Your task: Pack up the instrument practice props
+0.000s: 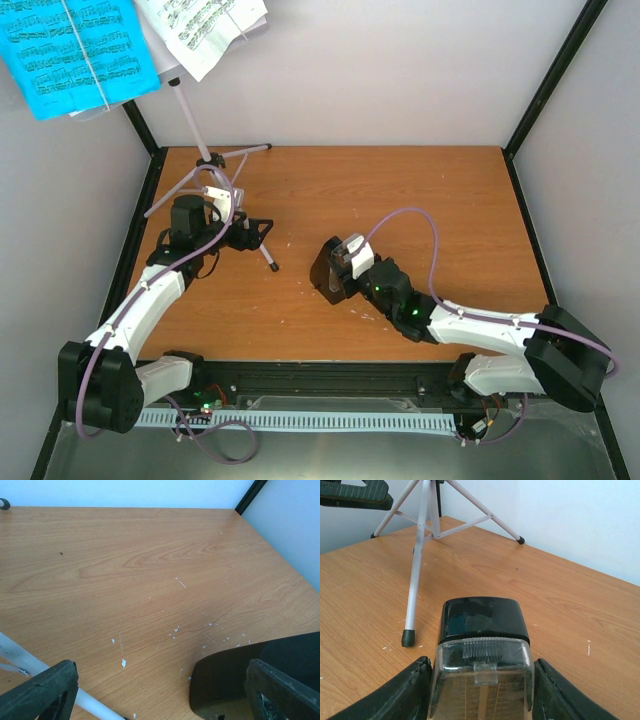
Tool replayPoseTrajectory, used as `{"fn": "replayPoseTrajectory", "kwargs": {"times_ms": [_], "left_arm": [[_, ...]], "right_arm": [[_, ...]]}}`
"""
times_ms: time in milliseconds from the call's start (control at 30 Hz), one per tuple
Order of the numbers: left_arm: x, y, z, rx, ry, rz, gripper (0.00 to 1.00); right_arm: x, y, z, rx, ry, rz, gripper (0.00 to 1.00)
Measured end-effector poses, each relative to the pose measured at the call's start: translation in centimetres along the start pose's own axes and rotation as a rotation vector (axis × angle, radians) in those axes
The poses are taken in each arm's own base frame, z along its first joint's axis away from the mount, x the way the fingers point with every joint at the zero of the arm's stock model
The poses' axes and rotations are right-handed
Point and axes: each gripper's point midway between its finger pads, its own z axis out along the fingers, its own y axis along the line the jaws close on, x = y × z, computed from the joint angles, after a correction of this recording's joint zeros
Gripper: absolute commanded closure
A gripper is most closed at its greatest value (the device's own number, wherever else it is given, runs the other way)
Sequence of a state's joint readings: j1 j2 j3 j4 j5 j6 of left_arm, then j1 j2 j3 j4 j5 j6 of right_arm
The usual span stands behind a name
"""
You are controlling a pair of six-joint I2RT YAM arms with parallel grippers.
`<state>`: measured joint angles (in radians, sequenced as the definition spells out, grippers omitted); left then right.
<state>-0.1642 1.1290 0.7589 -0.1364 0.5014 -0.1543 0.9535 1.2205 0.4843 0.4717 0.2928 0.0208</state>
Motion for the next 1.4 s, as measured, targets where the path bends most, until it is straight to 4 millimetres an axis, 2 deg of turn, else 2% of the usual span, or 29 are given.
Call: {"fn": "replayPoseTrajectory", "kwargs": {"times_ms": [133,200,300,400,567,633,767,867,1000,1100,1133,1167,1267,1400], "left_arm": [[0.0,0.0,0.0,0.000,0.000,0.000,0.08],[0.0,0.0,0.0,0.000,0.000,0.000,0.09],[0.0,0.0,0.0,0.000,0.000,0.000,0.08],[0.0,0.0,0.0,0.000,0.000,0.000,0.08],[0.0,0.0,0.0,0.000,0.000,0.001,0.05],[0.0,0.0,0.0,0.000,0.000,0.006,0.01],[0.0,0.0,0.0,0.000,-0.001,0.015,0.00],[-0.2,0.0,-0.2,-0.006,-0.008,0.037,0.00],[-0.6,-0.4,-0.7,-0.005,-0.017,0.056,0.01],[-0.8,-2.1,-0.4,0.064,0.005,0.040,0.00],[-1.0,-3.3,0.0,0.104,0.016,0.036,0.01],[-1.1,-4.7,0.4,0.147,0.029,0.038,0.01],[-0.9,-10.5,1.9,0.316,0.092,0.056,0.01],[0.0,-15.8,3.4,0.435,0.176,0.083,0.01]], "right_arm": [[0.0,0.1,0.2,-0.008,0.003,-0.002,0.45],[0.1,0.0,0.3,-0.011,0.007,-0.001,0.39],[1.3,0.2,0.4,-0.021,0.051,-0.015,0.18],[2.8,0.4,0.3,-0.033,0.109,-0.038,0.01],[3.0,0.0,-0.7,-0.036,0.143,-0.059,0.00],[2.3,-0.3,-1.6,-0.032,0.132,-0.058,0.00],[0.1,-1.4,-3.8,-0.018,0.086,-0.041,0.00],[-1.5,-3.0,-5.5,0.013,0.053,-0.008,0.00],[-3.4,-6.7,-7.1,0.111,0.029,0.087,0.00],[-3.7,-9.9,-8.1,0.196,0.033,0.182,0.00],[-3.5,-10.7,-8.3,0.220,0.038,0.211,0.00],[-3.2,-11.3,-8.5,0.240,0.046,0.238,0.00],[-1.7,-13.0,-8.8,0.288,0.079,0.329,0.00],[0.8,-13.9,-8.9,0.307,0.123,0.441,0.00]]}}
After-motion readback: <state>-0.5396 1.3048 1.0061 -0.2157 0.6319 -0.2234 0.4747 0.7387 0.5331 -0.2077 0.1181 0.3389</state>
